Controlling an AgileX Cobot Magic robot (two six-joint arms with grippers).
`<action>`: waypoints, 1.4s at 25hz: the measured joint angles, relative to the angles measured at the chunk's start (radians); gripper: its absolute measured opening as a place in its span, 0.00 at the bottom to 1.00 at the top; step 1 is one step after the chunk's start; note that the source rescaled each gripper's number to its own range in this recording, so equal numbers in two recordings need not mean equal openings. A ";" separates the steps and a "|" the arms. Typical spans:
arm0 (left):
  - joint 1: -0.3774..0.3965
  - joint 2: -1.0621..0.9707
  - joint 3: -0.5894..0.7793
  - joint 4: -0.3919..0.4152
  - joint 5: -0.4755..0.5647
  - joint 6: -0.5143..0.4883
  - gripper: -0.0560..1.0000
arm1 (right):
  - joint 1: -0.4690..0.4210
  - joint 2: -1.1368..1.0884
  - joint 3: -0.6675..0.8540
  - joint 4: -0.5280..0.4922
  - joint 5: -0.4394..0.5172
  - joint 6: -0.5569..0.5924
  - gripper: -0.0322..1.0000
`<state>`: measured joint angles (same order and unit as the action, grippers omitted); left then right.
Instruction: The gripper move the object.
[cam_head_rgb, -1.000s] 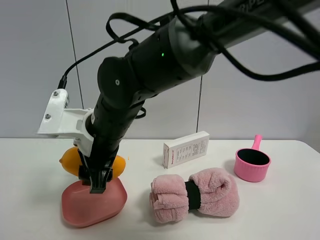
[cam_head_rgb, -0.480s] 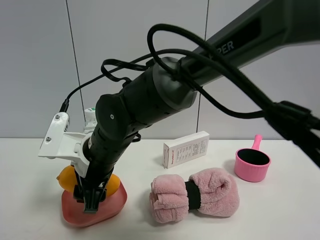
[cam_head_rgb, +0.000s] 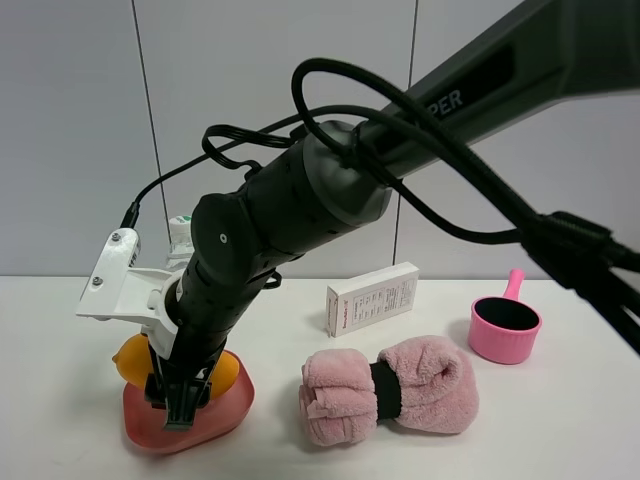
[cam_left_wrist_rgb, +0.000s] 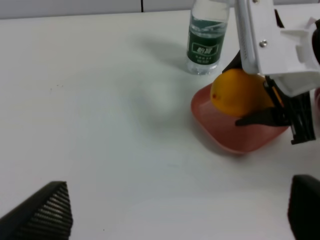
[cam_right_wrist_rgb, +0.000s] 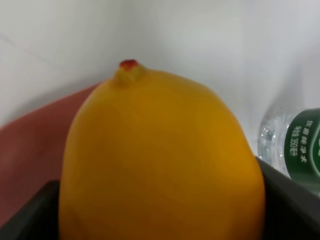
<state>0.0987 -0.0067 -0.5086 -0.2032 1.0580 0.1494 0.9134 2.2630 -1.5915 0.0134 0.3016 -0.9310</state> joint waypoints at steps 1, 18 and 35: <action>0.000 0.000 0.000 0.000 0.000 0.000 1.00 | 0.000 0.000 0.000 0.000 0.000 0.000 0.10; 0.000 0.000 0.000 0.000 0.000 0.000 1.00 | 0.000 -0.049 0.000 0.063 0.036 0.017 0.43; 0.000 0.000 0.000 0.000 0.000 0.000 1.00 | 0.062 -0.786 0.000 -0.245 0.111 0.431 0.78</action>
<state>0.0987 -0.0067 -0.5086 -0.2032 1.0580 0.1494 0.9754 1.4767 -1.5915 -0.2319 0.4129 -0.5004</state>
